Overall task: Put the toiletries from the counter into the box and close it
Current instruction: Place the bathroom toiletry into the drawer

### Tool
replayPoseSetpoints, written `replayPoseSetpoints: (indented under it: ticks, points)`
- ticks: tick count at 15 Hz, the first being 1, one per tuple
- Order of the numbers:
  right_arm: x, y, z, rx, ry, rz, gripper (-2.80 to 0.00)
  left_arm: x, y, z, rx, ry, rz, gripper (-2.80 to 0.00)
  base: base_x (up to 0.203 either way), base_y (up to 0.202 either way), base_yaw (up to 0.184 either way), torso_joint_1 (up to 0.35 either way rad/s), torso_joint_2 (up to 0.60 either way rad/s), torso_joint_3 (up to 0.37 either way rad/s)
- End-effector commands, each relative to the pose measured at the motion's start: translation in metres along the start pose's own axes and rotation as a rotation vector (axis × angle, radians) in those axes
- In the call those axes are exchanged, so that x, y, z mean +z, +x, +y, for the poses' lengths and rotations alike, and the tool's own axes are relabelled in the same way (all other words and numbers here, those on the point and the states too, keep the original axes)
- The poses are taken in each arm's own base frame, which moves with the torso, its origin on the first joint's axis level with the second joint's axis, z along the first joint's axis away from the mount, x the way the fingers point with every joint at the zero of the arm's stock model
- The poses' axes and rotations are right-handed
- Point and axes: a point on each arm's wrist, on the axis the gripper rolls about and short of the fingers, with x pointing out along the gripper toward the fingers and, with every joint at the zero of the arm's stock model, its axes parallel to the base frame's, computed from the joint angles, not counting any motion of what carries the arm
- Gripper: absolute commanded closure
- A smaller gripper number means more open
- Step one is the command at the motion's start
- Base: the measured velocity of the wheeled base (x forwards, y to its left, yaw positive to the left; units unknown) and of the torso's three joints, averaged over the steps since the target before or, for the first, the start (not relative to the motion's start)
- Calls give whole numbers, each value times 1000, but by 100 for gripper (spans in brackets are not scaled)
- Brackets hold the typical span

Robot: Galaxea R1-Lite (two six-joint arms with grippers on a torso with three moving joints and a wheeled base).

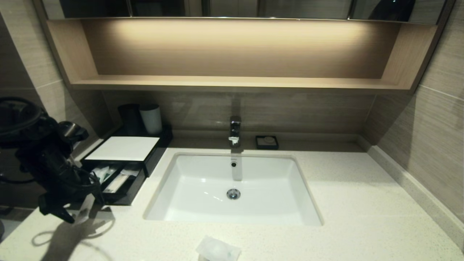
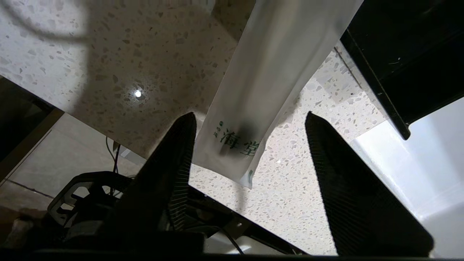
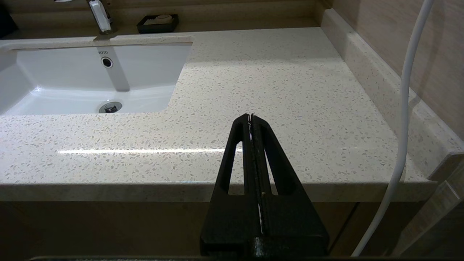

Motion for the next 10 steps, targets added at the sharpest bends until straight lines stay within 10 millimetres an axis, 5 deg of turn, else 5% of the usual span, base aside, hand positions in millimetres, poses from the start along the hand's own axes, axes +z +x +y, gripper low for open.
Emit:
replayPoseSetpoints:
  ticks: [1,10]
  points:
    - [0,0,0,0,0,2,0,1,2,0,4,-3,4,0,0,0,0,0,0,0]
    - [0,0,0,0,0,1,0,9,-6,8,-15,-7,-39,0,0,0,0,0,0,0]
